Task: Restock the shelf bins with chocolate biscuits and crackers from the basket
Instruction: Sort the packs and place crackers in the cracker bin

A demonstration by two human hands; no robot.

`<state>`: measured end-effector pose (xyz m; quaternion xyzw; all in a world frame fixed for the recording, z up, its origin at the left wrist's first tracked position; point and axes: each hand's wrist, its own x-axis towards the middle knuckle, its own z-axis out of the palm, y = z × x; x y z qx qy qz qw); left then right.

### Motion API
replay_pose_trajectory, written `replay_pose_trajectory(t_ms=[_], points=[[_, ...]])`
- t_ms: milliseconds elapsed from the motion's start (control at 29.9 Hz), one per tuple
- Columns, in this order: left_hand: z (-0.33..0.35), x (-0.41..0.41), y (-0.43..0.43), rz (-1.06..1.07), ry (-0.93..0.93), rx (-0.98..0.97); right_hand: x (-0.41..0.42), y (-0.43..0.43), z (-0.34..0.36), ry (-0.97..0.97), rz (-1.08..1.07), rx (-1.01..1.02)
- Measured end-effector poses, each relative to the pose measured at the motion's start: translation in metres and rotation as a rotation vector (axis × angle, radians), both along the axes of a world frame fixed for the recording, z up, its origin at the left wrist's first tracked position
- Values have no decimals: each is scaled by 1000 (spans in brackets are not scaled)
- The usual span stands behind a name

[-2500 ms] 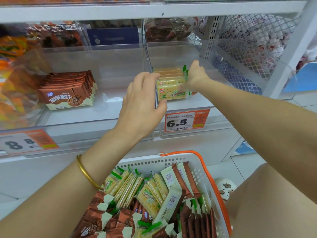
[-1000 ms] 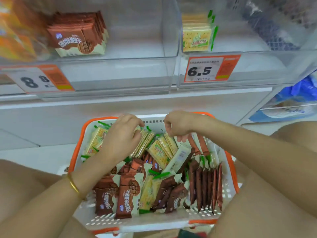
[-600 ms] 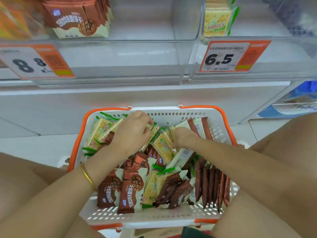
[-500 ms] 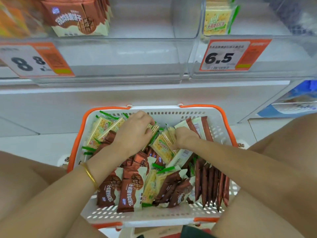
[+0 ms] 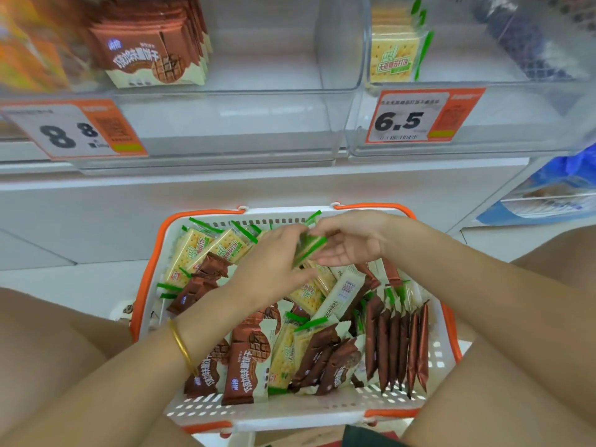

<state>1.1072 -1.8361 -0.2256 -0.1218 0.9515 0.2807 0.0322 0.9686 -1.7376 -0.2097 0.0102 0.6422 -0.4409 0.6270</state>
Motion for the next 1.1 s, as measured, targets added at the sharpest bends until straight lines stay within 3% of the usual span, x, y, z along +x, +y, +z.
replay_pose_trajectory(t_ms=[100,201,267,401,602,702,802,969,1036,1103], points=[[18,-4,-10,170,56,222,-7,11,14,109,26,15],[38,-3,-22,356,-8,710,-10,24,23,558,186,124],[47,0,-24,390,-6,930,-11,30,27,691,202,84],[61,2,-21,407,24,1123,-8,40,44,392,112,-169],[95,-4,-12,390,46,1271,-8,63,82,443,147,-284],[119,-8,-8,242,28,1230,-9,79,115,517,191,-325],[154,-21,0,141,102,1129,-23,96,156,554,81,-407],[198,-72,-5,228,607,363,-81,102,206,773,-251,-416],[203,-94,-11,200,645,88,-110,86,207,887,-273,-282],[197,-115,-16,145,567,-94,-135,63,196,956,-196,-110]])
